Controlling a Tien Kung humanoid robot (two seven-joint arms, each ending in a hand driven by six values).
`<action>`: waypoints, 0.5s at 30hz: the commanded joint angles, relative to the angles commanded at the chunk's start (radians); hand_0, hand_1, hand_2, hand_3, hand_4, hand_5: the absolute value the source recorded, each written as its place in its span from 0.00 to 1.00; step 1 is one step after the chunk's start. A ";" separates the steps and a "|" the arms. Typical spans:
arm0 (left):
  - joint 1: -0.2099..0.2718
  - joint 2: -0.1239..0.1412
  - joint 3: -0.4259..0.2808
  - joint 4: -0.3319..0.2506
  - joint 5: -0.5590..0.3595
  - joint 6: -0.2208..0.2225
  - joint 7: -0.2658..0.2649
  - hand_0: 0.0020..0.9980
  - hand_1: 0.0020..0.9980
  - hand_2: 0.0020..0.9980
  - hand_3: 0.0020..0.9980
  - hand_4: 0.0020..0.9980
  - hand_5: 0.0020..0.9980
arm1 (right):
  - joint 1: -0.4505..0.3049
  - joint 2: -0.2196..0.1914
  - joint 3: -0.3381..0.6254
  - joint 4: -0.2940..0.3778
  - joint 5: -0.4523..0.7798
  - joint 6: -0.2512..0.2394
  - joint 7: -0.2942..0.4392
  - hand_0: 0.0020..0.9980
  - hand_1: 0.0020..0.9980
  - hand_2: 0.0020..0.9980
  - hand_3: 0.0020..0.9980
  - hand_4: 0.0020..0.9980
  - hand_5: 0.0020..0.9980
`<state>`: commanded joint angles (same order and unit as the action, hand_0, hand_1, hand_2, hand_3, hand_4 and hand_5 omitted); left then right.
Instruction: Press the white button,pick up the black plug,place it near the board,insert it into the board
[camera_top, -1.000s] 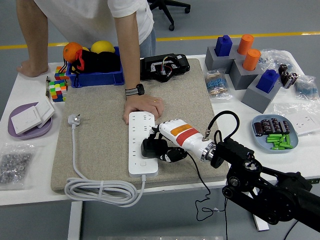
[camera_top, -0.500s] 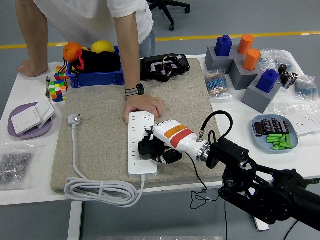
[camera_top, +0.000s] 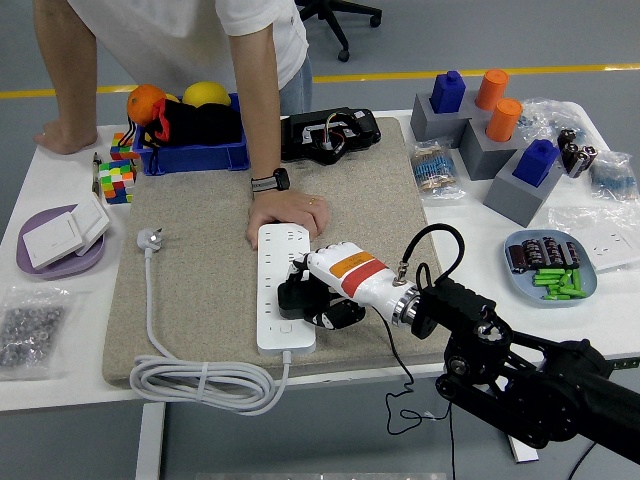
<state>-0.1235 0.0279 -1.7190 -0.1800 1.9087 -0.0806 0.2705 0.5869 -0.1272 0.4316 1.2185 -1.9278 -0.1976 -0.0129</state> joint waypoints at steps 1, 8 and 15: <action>0.001 0.000 -0.001 0.000 0.000 0.000 0.000 0.83 0.79 0.76 0.80 0.57 0.48 | -0.001 -0.001 0.002 0.003 0.001 0.000 0.000 0.24 0.38 0.37 0.55 0.83 0.00; 0.003 -0.001 -0.010 0.000 0.008 0.001 0.000 0.83 0.79 0.76 0.80 0.57 0.48 | 0.000 0.000 0.024 0.030 -0.003 0.000 0.012 0.25 0.40 0.39 0.56 0.83 0.00; 0.005 -0.003 -0.010 0.000 0.005 0.001 -0.001 0.83 0.79 0.76 0.80 0.57 0.48 | -0.004 -0.001 0.034 0.034 -0.010 0.019 0.009 0.39 0.47 0.50 0.65 0.83 0.00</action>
<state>-0.1181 0.0248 -1.7286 -0.1800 1.9141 -0.0792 0.2699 0.5833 -0.1278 0.4659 1.2522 -1.9382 -0.1785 -0.0038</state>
